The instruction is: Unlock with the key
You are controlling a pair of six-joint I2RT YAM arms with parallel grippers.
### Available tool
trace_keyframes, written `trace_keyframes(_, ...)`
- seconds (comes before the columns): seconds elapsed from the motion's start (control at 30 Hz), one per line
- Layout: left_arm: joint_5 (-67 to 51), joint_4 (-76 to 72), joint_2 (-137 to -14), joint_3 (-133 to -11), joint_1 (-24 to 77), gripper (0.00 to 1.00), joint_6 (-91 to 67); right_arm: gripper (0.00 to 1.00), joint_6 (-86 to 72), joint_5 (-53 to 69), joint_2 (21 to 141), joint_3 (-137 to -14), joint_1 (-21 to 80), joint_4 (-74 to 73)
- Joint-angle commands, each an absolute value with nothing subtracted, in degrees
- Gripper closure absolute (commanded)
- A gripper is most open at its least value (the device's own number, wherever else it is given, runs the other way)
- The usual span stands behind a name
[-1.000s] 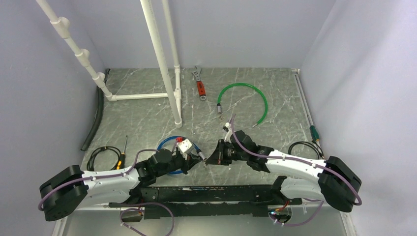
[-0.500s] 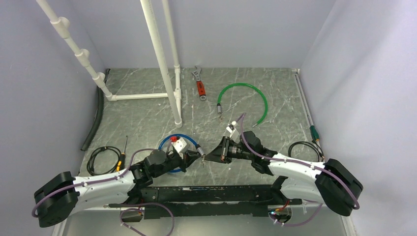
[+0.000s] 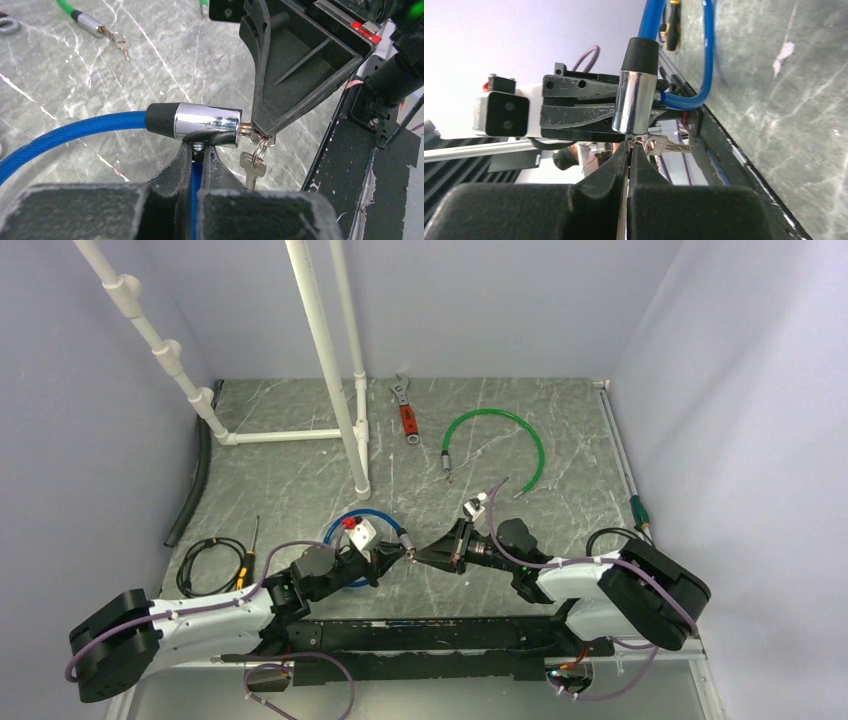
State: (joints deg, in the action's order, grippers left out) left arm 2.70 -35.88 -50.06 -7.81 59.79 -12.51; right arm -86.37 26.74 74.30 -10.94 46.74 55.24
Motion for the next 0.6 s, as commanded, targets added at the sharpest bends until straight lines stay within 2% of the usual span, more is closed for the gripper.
trace_keyframes(0.0,-5.4,-46.3,-48.4,-9.8,61.5,1.0,-12.7,1.0,-92.6,21.1,76.6,-11.9,47.0,78.1)
trace_keyframes(0.37,-0.8,-53.6,-48.5,-9.2,61.5,1.0,-12.2,1.0,-102.2,15.2,90.4,-14.2,48.8,98.0)
trace_keyframes(0.57,-0.1,-58.1,-50.8,-9.4,61.5,1.0,-11.9,1.0,-103.5,12.0,93.8,-18.7,51.2,98.1)
